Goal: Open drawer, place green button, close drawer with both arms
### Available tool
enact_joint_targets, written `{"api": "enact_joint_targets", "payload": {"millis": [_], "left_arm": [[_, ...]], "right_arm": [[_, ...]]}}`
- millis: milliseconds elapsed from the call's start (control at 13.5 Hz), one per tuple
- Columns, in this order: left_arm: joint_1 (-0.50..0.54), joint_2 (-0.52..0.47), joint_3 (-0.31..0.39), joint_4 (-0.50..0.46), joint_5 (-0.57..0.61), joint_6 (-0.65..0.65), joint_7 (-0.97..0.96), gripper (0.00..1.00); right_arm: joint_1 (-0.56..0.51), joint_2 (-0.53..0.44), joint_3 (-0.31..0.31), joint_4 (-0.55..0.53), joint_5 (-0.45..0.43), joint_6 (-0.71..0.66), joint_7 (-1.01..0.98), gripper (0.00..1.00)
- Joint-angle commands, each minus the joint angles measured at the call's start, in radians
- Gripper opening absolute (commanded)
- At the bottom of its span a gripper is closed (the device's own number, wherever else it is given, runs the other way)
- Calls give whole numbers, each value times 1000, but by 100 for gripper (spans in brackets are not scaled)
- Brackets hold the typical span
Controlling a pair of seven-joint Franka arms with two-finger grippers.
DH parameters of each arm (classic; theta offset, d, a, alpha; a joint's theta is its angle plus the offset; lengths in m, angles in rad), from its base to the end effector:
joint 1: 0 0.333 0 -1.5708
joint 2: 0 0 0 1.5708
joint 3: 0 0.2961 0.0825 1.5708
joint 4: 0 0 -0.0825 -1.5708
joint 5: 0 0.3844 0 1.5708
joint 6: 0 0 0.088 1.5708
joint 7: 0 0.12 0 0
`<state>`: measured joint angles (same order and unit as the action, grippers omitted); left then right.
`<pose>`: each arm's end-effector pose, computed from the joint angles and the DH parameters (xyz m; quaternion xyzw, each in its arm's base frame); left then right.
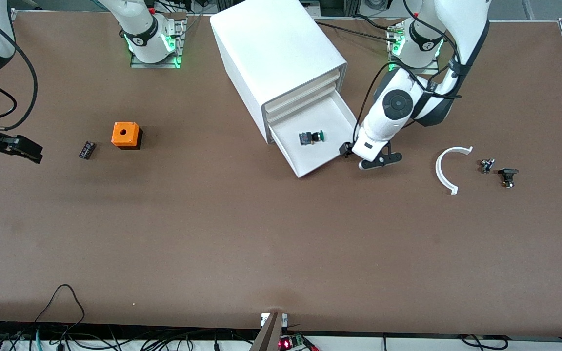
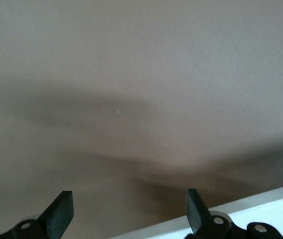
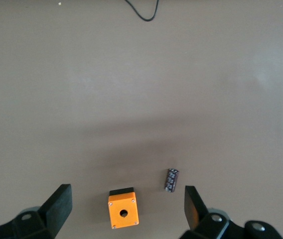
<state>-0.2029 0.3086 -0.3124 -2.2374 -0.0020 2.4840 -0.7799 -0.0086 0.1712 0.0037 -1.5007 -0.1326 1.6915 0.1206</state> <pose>0.4630 -0.2679 0.2010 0.9890 0.1383 -0.0475 0.0236 0.6129 -0.0175 0.5367 0.9963 -0.0553 0.0136 0.0649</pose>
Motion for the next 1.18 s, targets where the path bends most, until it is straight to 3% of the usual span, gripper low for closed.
{"api": "enact_joint_targets", "payload": {"millis": [0, 295, 443, 812, 1108], "left_arm": [[-4, -22, -59, -37, -32, 0, -35, 100], [-6, -45, -172, -50, -120, -63, -35, 100], [-6, -51, -204, -50, -164, -100, -33, 100], [-1, -69, -214, -50, -167, -226, -16, 100], [37, -112, -212, -36, -161, -215, -13, 100]], "right_arm": [[62, -25, -40, -30, 28, -38, -12, 100], [68, -45, -62, -55, 37, -41, -13, 100], [64, -96, -83, -129, 129, -24, -16, 100], [67, -170, -105, -217, 128, -15, -97, 100], [67, -225, -105, -282, 125, -13, -95, 100]]}}
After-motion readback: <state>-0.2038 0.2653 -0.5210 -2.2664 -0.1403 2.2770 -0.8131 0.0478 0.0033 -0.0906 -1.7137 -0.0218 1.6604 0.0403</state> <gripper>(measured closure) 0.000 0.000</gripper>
